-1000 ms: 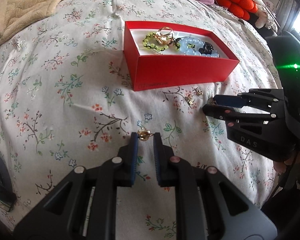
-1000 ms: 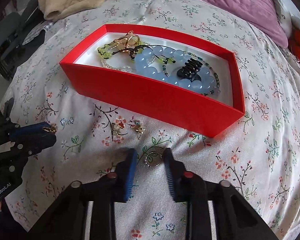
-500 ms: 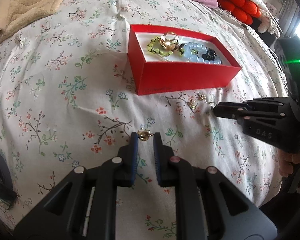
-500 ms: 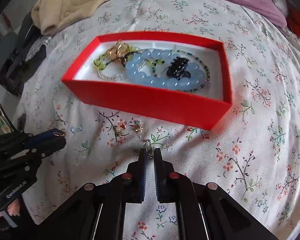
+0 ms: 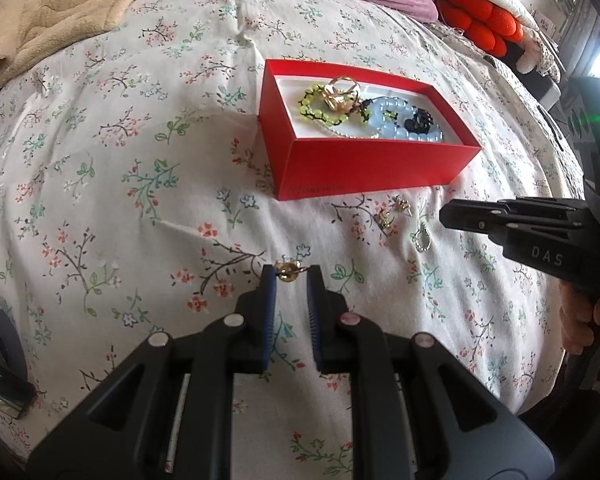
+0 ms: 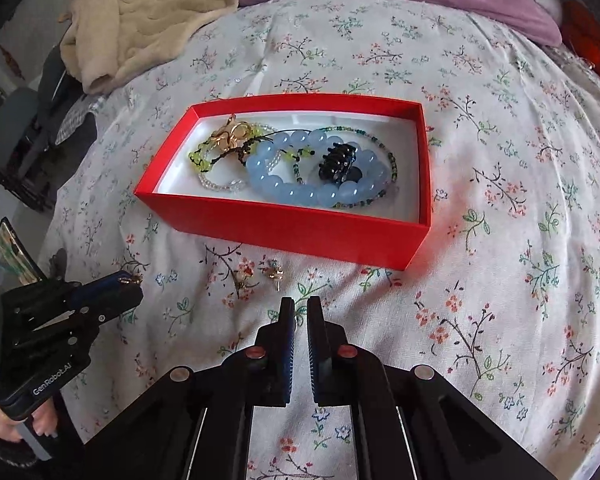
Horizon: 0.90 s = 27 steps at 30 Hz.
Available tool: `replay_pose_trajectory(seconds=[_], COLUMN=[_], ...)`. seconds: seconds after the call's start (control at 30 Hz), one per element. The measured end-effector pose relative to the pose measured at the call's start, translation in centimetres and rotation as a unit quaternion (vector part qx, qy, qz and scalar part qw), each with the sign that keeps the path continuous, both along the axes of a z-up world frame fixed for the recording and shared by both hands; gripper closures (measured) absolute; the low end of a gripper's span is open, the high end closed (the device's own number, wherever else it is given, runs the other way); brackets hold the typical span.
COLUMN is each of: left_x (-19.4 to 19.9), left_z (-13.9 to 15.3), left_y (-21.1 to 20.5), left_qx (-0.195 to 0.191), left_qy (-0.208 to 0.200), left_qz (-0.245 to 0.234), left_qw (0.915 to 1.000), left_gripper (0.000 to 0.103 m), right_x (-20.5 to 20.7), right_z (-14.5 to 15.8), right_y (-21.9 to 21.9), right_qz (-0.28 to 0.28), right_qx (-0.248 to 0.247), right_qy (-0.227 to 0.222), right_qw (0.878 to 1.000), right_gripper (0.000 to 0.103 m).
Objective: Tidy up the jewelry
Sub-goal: 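Carry the gold earring and silver ring toward the red box with both tools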
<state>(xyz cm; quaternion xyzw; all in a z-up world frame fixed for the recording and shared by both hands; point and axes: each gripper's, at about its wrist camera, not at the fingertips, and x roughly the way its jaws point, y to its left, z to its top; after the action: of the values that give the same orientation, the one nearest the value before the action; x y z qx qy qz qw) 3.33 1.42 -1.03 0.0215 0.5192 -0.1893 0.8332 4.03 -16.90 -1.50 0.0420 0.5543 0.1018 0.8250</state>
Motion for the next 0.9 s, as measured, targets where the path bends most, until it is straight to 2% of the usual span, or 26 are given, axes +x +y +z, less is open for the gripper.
replay_pose_trajectory(seconds=[0.03, 0.1, 0.13, 0.17, 0.2, 0.23, 0.43, 0.5, 0.57, 0.7, 0.73, 0.77, 0.9], left_x=[0.0, 0.0, 0.0, 0.0, 0.0, 0.0, 0.0, 0.0, -0.1, -0.1, -0.1, -0.1, 0.0], left_z=[0.0, 0.0, -0.1, -0.1, -0.1, -0.1, -0.2, -0.3, -0.3, -0.4, -0.3, -0.3, -0.3], left_y=[0.0, -0.1, -0.1, -0.1, -0.1, -0.1, -0.1, -0.1, -0.2, -0.3, -0.3, -0.3, -0.3], left_qx=[0.0, 0.002, 0.002, 0.002, 0.002, 0.002, 0.003, 0.003, 0.004, 0.006, 0.006, 0.006, 0.005], left_qy=[0.001, 0.001, 0.002, 0.003, 0.004, 0.004, 0.005, 0.005, 0.006, 0.006, 0.006, 0.005, 0.004], left_qz=[0.0, -0.001, -0.001, -0.001, -0.001, -0.001, -0.002, -0.003, -0.003, -0.003, -0.003, -0.004, -0.003], left_qw=[1.0, 1.0, 1.0, 1.0, 1.0, 1.0, 1.0, 1.0, 1.0, 1.0, 1.0, 1.0, 1.0], left_gripper=[0.086, 0.086, 0.086, 0.086, 0.086, 0.086, 0.086, 0.086, 0.086, 0.086, 0.086, 0.086, 0.086], right_x=[0.0, 0.1, 0.1, 0.1, 0.0, -0.2, -0.6, -0.7, -0.9, -1.1, -1.1, -1.1, -1.3], right_z=[-0.2, -0.9, -1.2, -1.4, -1.6, -1.6, -2.6, -3.0, -3.1, -3.1, -3.1, -3.0, -2.8], right_y=[0.1, 0.4, 0.6, 0.7, 0.9, 1.1, 2.8, 3.8, 4.5, 4.7, 4.9, 5.0, 5.0], right_qz=[0.001, 0.008, 0.011, 0.015, 0.017, 0.019, 0.043, 0.061, 0.075, 0.091, 0.092, 0.094, 0.096], right_qx=[-0.005, -0.017, -0.024, -0.03, -0.037, -0.042, -0.082, -0.105, -0.111, -0.101, -0.1, -0.1, -0.102], right_qy=[0.005, 0.015, 0.017, 0.019, 0.017, 0.012, -0.004, -0.013, -0.019, -0.016, -0.015, -0.015, -0.017], right_qw=[1.0, 1.0, 0.999, 0.999, 0.999, 0.999, 0.996, 0.993, 0.991, 0.991, 0.991, 0.99, 0.99], right_gripper=[0.083, 0.077, 0.068, 0.051, 0.043, 0.04, 0.042, 0.045, 0.057, 0.075, 0.083, 0.086, 0.088])
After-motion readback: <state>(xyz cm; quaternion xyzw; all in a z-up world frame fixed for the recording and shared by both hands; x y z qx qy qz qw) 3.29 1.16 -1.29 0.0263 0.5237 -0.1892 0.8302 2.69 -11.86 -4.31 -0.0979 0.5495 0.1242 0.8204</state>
